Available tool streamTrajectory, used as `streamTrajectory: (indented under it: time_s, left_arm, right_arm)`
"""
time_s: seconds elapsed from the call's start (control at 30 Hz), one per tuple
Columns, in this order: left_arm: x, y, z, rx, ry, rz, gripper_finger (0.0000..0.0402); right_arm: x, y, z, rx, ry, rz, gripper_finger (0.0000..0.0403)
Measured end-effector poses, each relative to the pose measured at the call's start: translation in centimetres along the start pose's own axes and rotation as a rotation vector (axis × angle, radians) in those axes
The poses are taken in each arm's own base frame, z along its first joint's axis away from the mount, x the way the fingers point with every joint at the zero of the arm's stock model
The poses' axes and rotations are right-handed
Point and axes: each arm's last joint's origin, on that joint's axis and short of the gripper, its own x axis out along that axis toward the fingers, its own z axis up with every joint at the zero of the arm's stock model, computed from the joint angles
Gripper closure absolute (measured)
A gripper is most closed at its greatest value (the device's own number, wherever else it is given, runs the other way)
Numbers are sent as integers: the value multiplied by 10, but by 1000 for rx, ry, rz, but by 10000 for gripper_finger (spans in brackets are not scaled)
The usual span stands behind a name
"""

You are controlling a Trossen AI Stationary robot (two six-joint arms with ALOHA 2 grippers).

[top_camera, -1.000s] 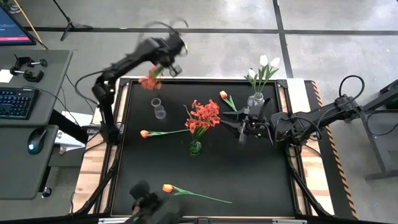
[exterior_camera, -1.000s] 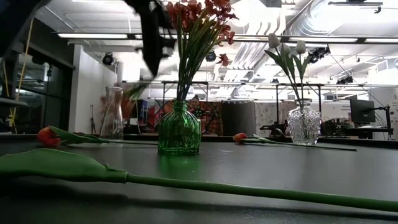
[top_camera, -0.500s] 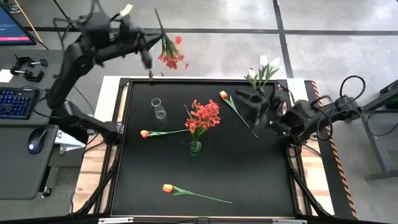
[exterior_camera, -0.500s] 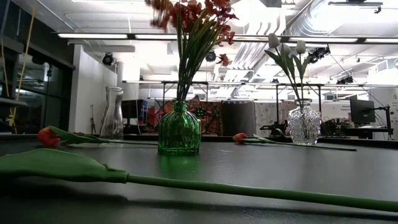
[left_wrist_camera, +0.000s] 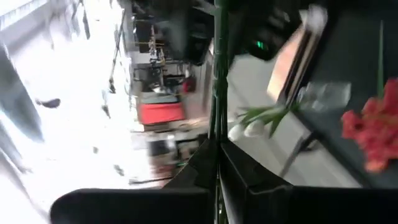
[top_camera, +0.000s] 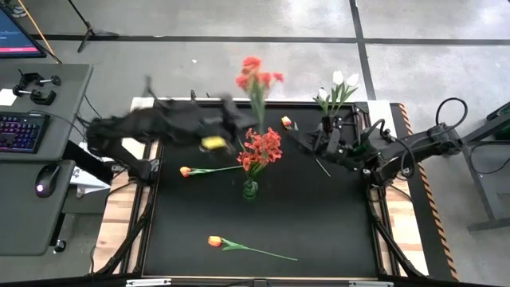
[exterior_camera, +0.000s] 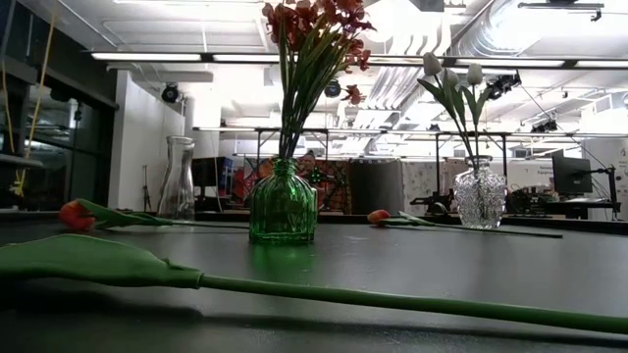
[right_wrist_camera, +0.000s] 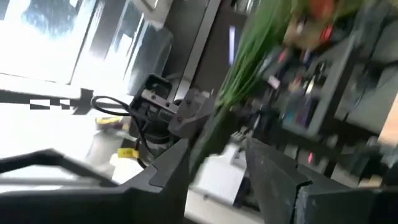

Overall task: Sort flowers into vase by color
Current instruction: Put the orange flowers into the green vase

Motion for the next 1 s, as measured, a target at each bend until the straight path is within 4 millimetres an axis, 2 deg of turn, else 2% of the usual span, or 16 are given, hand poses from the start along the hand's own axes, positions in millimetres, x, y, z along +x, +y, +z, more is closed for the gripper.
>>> streamTrajectory:
  time_s: [0.13, 0.3, 0.53, 0.73, 1.0]
  left_arm:
    - [31, -11, 26, 200, 27, 16, 401]
    - [51, -17, 39, 244, 72, 54, 401]
    - [48, -16, 44, 234, 49, 70, 401]
    - [41, -14, 50, 171, 20, 79, 401]
    - [42, -16, 52, 93, -28, 68, 401]
  right_arm:
    - [-3, 2, -8, 32, 63, 6, 256]
    - [-7, 3, -16, 73, 133, 9, 256]
    - [-8, -1, -20, 54, 163, -35, 256]
    - [-5, -3, -12, 39, 115, -44, 256]
    - [-4, -5, -10, 20, 107, -50, 256]
